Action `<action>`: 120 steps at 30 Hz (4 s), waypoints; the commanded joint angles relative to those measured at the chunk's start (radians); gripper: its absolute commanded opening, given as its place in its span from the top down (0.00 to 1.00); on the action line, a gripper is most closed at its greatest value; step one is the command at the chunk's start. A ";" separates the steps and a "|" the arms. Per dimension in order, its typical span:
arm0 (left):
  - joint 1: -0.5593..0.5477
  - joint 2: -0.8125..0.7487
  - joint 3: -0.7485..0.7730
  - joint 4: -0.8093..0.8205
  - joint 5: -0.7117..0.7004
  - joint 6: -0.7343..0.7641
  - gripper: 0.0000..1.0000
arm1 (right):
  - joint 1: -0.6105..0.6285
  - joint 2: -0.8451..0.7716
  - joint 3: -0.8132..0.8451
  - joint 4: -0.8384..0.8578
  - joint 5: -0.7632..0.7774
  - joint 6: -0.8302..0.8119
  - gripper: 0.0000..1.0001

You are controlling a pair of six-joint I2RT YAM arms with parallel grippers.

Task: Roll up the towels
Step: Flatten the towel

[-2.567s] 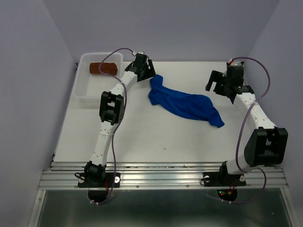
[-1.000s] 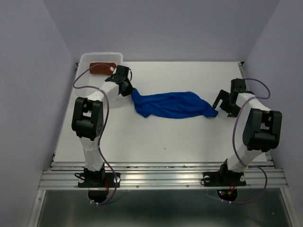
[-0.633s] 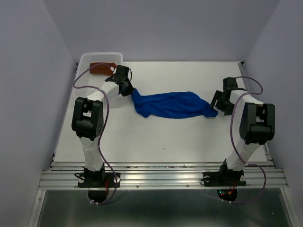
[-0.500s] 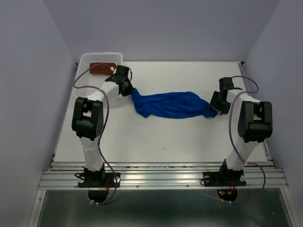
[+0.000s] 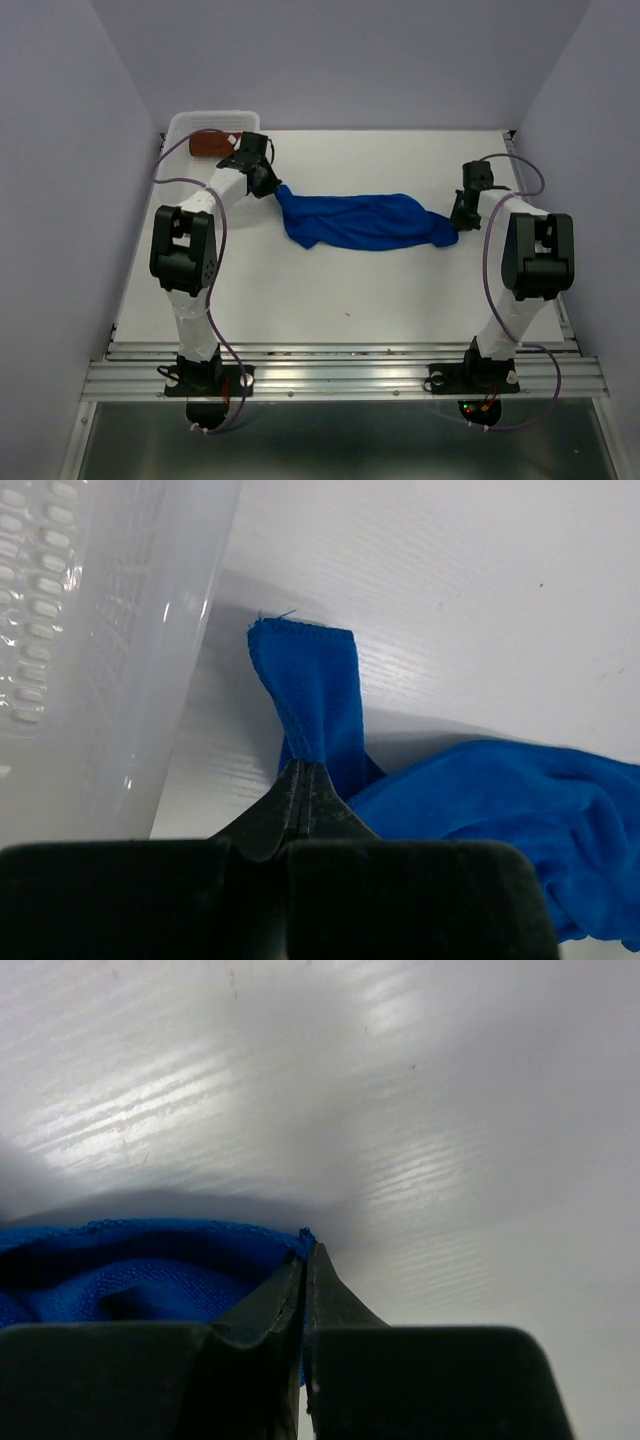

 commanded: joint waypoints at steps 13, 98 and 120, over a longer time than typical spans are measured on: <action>0.006 -0.349 0.141 -0.023 -0.171 0.011 1.00 | -0.061 -0.420 0.179 0.216 0.275 -0.341 0.99; -0.235 -0.238 -0.514 0.065 0.027 -0.285 1.00 | -0.201 -0.146 0.079 0.110 0.008 -0.106 0.98; -0.172 -0.869 -0.243 0.043 -0.370 -0.141 1.00 | -0.210 -0.527 0.191 -0.005 0.083 -0.063 0.98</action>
